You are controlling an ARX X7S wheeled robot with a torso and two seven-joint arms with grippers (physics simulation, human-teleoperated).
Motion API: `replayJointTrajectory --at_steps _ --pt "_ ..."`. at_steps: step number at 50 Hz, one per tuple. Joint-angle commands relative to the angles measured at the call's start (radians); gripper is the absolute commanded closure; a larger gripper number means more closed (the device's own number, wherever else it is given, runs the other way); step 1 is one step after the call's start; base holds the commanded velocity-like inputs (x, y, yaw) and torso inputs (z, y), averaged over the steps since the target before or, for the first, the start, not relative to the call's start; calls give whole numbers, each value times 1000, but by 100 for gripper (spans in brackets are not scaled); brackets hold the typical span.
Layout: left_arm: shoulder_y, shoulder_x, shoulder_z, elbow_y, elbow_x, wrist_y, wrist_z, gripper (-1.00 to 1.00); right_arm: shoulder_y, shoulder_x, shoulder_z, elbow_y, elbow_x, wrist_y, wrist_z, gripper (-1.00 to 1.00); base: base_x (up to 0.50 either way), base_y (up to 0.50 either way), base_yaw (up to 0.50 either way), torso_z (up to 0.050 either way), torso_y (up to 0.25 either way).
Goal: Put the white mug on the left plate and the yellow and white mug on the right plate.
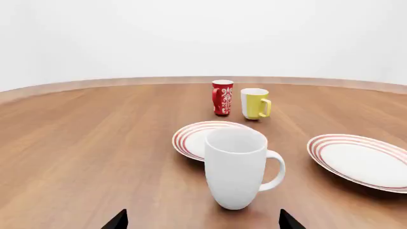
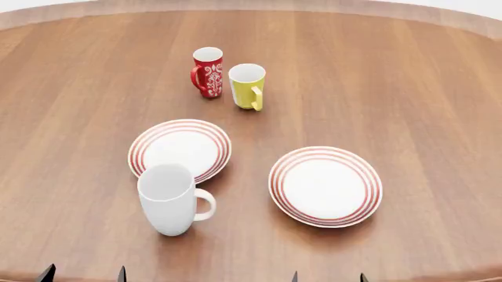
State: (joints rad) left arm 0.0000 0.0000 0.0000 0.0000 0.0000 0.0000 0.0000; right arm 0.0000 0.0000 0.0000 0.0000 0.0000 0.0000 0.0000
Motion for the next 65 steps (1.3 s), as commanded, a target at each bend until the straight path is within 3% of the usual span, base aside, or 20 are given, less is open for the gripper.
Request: replayJointTrajectory --at_steps 1,11,15,18,24,33,65 --pt "39 -21 19 16 3 20 -23 -100 -42 15 -17 -34 24 2 19 -100 0 0 0 0 0" --pt "53 -57 47 142 -21 -78 -52 -100 -70 51 -58 -141 39 97 58 -100 0 0 0 0 0" --pt "3 -70 50 339 -18 -263 -64 -100 -49 81 -26 -347 62 263 75 -100 0 0 0 0 0" --pt "-45 -69 32 433 -50 -372 -71 -100 -39 97 15 -404 92 287 82 -100 0 0 0 0 0" --pt "-16 -95 36 402 -60 -322 -61 -100 -82 96 41 -419 99 255 116 -100 0 0 0 0 0" --pt "-23 -109 25 433 -83 -349 -75 -100 -89 110 24 -493 89 309 147 -100 0 0 500 0 0" --pt "-21 -130 69 463 -97 -343 -130 -100 -33 159 -77 -436 87 362 133 -100 0 0 500 0 0"
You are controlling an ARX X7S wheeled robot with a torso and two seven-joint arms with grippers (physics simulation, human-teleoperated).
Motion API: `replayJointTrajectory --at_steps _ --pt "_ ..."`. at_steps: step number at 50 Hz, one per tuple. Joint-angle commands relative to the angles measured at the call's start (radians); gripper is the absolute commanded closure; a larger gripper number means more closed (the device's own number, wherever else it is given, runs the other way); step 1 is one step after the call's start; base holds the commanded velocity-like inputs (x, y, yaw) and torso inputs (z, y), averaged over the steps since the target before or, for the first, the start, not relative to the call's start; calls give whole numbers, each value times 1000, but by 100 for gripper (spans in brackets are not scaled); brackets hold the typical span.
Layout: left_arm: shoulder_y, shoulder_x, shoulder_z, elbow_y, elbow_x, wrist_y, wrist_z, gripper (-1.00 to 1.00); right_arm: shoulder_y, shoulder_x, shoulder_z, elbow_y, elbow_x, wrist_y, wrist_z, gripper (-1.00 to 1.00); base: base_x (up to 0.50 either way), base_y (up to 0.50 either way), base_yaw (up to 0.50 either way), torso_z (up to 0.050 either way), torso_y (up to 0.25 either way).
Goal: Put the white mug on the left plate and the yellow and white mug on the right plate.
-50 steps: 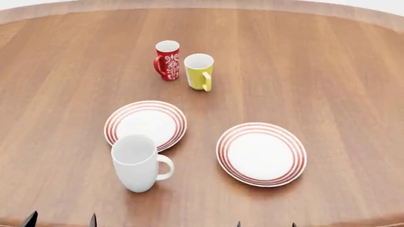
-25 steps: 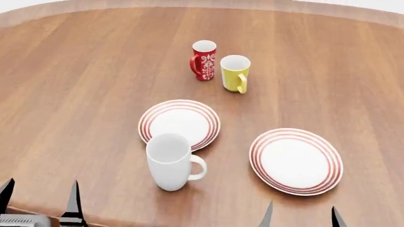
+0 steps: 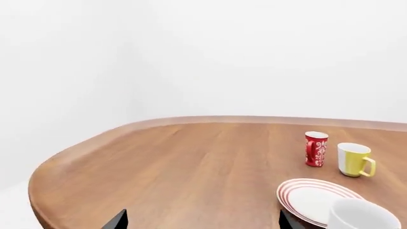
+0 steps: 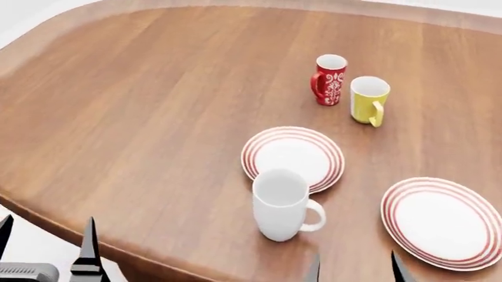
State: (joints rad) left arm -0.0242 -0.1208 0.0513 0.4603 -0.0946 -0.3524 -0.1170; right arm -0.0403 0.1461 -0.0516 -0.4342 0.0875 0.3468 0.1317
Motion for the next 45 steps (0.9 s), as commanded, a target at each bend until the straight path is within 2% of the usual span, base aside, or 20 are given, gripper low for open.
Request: replayJointTrajectory --at_steps 1,18,23,45 --pt "4 -10 17 5 -4 7 -14 -100 11 14 -32 5 -4 14 0 -100 0 0 500 0 0" --pt "-2 -26 37 -13 -8 23 -28 -100 21 13 -36 19 20 7 13 -100 0 0 500 0 0" --pt "0 -30 39 -10 -11 24 -34 -100 -8 9 -3 -5 128 -76 -48 -100 36 -93 0 0 0" --pt "-17 -44 31 -5 -40 16 -54 -100 -7 26 11 -17 153 -85 -23 -100 180 -467 0 0 0"
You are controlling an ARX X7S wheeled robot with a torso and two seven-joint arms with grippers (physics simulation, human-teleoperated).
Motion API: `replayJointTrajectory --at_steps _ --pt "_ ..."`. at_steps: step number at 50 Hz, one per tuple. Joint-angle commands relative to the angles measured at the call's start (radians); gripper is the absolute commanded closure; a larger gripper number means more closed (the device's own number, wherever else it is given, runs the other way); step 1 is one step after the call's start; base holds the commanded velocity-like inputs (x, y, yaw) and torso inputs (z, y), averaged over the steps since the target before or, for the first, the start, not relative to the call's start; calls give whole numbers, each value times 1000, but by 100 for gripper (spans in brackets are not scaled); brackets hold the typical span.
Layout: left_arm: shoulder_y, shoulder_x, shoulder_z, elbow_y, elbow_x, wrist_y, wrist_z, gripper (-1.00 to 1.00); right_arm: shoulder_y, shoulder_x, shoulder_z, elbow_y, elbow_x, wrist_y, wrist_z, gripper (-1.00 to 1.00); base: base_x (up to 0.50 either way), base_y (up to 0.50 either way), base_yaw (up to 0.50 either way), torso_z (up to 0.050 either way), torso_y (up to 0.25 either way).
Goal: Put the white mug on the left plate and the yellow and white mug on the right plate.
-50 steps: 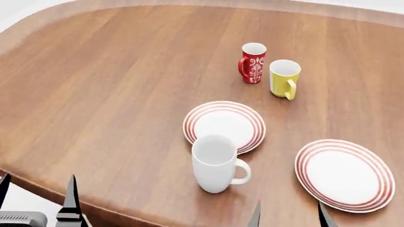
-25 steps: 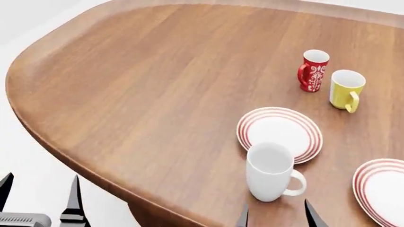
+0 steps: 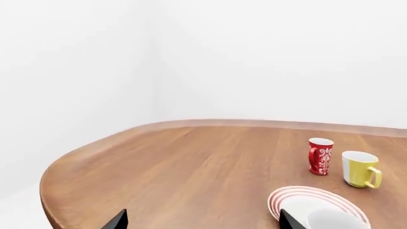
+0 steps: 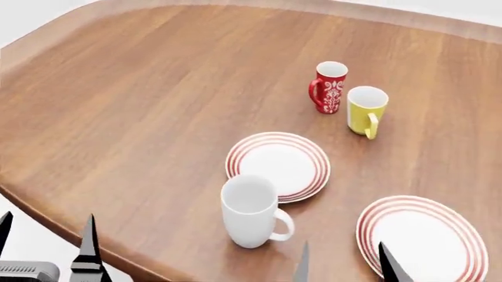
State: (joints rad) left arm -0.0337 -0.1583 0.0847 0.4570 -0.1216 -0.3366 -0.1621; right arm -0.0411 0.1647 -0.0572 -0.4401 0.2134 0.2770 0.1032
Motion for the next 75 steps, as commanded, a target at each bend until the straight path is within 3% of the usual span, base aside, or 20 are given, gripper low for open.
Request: replayJointTrajectory --at_steps 1,10,12,45,75 --pt "-9 -7 -3 -4 -14 1 -10 -100 -9 8 22 -15 30 -17 8 -100 180 -467 0 0 0" --pt "-94 -22 -44 4 -61 -49 -11 -100 -5 14 60 -15 -5 -59 60 -100 180 -467 0 0 0" --pt "-100 -31 -108 73 -104 -109 -35 -100 -76 54 71 -125 -71 56 117 -100 63 -162 0 0 0" --pt "-100 -60 -93 94 -137 -112 -81 -100 -89 75 78 -128 -30 -4 130 -100 77 127 0 0 0" --pt "-100 -80 -88 102 -161 -112 -105 -100 -89 85 72 -136 -15 9 164 -100 420 162 0 0 1"
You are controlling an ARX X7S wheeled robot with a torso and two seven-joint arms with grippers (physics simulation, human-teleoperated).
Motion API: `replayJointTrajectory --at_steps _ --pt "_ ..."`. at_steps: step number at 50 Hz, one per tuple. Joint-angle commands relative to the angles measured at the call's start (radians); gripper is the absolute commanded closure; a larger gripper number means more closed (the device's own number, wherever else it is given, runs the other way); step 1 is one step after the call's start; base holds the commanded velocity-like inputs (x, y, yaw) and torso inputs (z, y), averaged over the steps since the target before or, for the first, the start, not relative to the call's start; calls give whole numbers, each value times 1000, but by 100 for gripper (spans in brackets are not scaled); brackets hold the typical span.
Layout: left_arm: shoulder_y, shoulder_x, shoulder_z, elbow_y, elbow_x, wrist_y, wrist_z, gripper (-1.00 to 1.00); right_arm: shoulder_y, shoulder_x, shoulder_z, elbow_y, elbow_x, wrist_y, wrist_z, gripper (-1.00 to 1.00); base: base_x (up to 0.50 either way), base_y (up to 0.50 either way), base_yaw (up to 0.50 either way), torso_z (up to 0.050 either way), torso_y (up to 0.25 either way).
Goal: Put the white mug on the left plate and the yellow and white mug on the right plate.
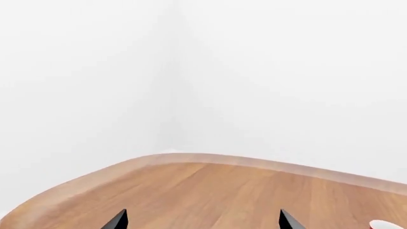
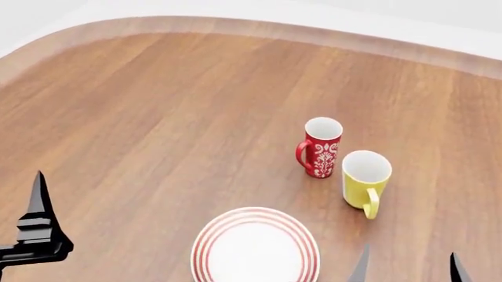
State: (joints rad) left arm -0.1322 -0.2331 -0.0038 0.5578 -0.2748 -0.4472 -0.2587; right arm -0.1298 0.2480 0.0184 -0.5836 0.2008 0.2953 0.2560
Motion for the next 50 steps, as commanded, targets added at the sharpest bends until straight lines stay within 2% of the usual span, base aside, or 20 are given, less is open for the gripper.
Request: replayJointTrajectory --at_steps 1,26,31,37,42,50 --pt "-3 -6 0 1 -8 -1 -9 -100 -1 2 -3 11 -1 -15 11 -100 0 0 0 0 0" --pt "1 -9 14 10 -14 1 -28 -100 -7 21 -8 2 -4 -11 26 -100 59 23 0 0 0" --pt "3 -10 -2 9 -27 -4 -35 -100 -58 107 -30 -68 2 73 -30 -100 0 0 0 0 0" --pt "14 1 6 16 -19 -8 -56 -100 -225 247 150 -283 171 251 -99 -100 0 0 0 0 0" --pt "5 4 -2 47 -35 -35 -75 -100 -282 292 283 -339 334 325 -149 -100 0 0 0 0 0" --pt "-8 9 -12 50 -47 -45 -95 -100 -306 338 350 -347 474 380 -207 -100 0 0 0 0 0"
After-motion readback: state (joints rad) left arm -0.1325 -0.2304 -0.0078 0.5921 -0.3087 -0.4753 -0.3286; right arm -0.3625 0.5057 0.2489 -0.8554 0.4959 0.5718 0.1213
